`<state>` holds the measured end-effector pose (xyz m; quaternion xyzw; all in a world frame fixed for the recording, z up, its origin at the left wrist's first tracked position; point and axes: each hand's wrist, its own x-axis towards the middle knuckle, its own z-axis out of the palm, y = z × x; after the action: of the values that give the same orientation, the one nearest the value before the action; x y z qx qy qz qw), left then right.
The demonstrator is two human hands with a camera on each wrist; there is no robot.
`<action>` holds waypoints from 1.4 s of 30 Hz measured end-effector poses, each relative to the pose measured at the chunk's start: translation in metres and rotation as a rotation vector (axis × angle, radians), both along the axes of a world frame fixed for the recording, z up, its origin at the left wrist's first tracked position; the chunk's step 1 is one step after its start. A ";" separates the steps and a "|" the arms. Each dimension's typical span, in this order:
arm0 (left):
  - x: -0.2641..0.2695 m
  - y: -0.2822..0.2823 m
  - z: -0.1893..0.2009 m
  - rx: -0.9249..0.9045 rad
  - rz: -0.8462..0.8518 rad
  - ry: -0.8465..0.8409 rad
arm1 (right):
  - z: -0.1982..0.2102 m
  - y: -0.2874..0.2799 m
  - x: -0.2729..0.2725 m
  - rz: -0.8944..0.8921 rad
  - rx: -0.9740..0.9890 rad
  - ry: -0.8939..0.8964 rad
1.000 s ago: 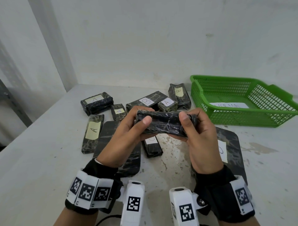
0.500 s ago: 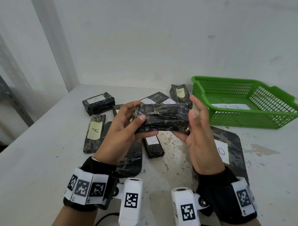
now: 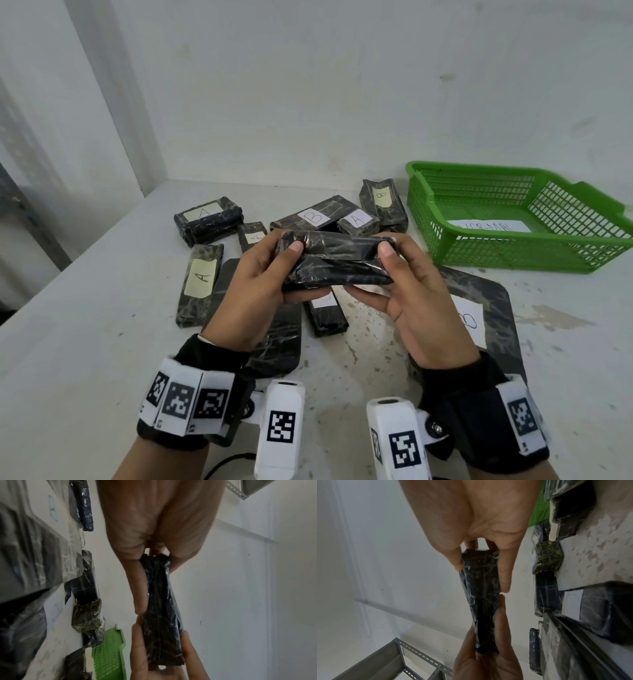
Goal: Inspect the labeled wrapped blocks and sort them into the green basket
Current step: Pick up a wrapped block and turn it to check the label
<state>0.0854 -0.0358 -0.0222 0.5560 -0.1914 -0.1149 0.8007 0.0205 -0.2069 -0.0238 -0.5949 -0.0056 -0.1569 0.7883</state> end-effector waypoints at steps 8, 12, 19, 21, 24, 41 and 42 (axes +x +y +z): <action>-0.003 -0.001 0.001 0.041 -0.045 -0.039 | 0.002 0.002 -0.003 -0.098 -0.071 -0.031; -0.006 -0.003 0.000 0.095 -0.026 -0.065 | 0.001 0.003 -0.004 -0.101 -0.125 -0.034; -0.006 -0.004 -0.003 0.119 0.021 -0.131 | 0.003 0.006 -0.005 -0.048 -0.118 0.020; -0.009 -0.004 0.001 0.113 -0.003 -0.103 | 0.002 0.006 -0.005 -0.093 -0.143 -0.010; -0.013 -0.005 0.004 0.128 -0.069 -0.049 | 0.000 0.005 -0.005 -0.146 -0.146 -0.047; -0.010 -0.003 0.005 0.047 -0.063 0.033 | 0.000 0.002 -0.001 -0.056 -0.083 -0.028; -0.010 -0.003 0.004 0.043 -0.055 0.038 | -0.001 0.002 0.000 -0.052 -0.085 -0.025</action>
<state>0.0755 -0.0389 -0.0184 0.5653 -0.1890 -0.1516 0.7885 0.0201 -0.2046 -0.0243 -0.6258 -0.0067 -0.1842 0.7579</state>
